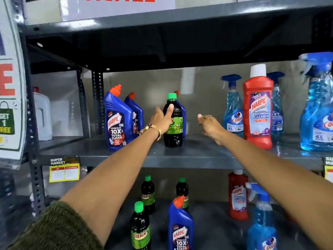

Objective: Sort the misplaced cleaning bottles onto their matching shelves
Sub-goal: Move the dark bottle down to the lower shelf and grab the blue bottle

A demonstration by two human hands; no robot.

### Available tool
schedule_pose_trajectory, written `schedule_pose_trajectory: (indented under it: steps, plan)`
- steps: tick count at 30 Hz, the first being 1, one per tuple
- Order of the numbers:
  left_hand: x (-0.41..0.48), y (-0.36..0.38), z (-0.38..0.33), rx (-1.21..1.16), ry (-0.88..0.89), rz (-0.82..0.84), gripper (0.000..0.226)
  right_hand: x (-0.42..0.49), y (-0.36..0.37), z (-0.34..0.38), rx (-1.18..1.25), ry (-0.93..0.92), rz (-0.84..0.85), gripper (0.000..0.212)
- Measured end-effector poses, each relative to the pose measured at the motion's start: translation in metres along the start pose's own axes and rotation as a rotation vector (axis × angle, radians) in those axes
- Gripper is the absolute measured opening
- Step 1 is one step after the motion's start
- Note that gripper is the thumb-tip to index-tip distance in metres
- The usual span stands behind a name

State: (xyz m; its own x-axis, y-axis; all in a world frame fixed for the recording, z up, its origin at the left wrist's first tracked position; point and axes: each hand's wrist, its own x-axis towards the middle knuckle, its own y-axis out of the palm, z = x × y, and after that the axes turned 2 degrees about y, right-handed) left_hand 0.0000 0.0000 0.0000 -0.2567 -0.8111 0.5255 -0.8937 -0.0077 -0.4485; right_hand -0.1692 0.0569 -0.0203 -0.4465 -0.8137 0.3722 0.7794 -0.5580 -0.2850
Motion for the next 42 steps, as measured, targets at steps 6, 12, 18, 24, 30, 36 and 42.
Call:
schedule_pose_trajectory:
  steps: [6,12,18,24,30,36,42]
  plan:
    - [0.011,0.0,0.017,-0.213,-0.07,0.146,0.05,0.0,0.039,-0.005,0.118,0.126,0.141,0.046]
    - [0.012,-0.003,0.03,-0.378,-0.027,0.226,0.026,-0.01,0.056,0.006,0.322,0.138,0.182,0.022]
    - [-0.024,-0.017,0.015,-0.366,0.039,0.264,0.021,-0.052,0.043,0.02,0.223,0.085,0.09,0.032]
    - [-0.098,-0.037,-0.011,-0.289,0.306,0.214,0.032,-0.149,0.02,0.029,0.222,-0.143,0.01,0.018]
    - [-0.195,-0.016,0.004,-0.148,0.387,0.197,0.043,-0.244,0.008,-0.013,0.271,-0.217,-0.062,0.013]
    - [-0.253,0.047,0.06,-0.008,0.228,0.344,0.034,-0.282,0.014,-0.117,0.361,0.066,0.005,0.038]
    - [-0.248,0.138,0.128,-0.196,-0.07,0.527,0.04,-0.247,0.037,-0.229,0.349,0.283,-0.033,0.034]
